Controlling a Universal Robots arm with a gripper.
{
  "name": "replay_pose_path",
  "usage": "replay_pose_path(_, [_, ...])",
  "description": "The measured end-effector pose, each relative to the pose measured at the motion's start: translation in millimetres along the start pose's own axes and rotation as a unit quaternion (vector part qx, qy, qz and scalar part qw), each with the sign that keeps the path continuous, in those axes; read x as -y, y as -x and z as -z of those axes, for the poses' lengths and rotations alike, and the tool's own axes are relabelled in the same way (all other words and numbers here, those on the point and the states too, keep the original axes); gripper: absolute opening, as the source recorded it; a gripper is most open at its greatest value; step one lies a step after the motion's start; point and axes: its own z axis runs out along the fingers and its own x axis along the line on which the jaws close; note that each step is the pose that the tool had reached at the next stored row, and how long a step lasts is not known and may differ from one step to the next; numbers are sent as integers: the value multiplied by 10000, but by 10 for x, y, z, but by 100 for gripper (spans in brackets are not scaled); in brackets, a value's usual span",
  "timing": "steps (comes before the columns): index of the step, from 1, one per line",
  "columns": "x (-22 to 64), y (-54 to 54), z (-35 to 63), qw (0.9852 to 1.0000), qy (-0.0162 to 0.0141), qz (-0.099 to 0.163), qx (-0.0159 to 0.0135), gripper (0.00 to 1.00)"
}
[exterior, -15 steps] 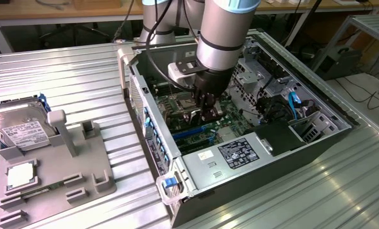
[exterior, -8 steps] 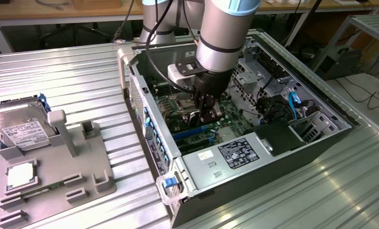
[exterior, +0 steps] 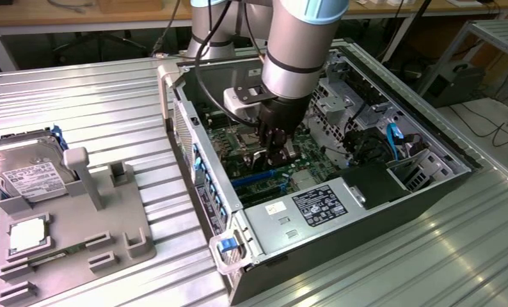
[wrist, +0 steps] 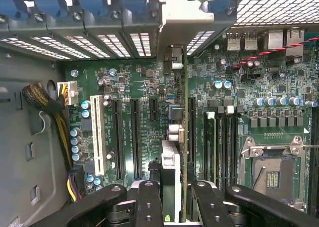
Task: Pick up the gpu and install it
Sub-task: 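Insert the gpu into the slot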
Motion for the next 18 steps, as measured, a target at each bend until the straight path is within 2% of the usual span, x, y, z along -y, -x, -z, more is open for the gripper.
replay_pose_path(5, [-44,-1,-22,10000,0,0,1,28])
replay_pose_path(18, [-47,-2,-39,10000,1,0,1,28])
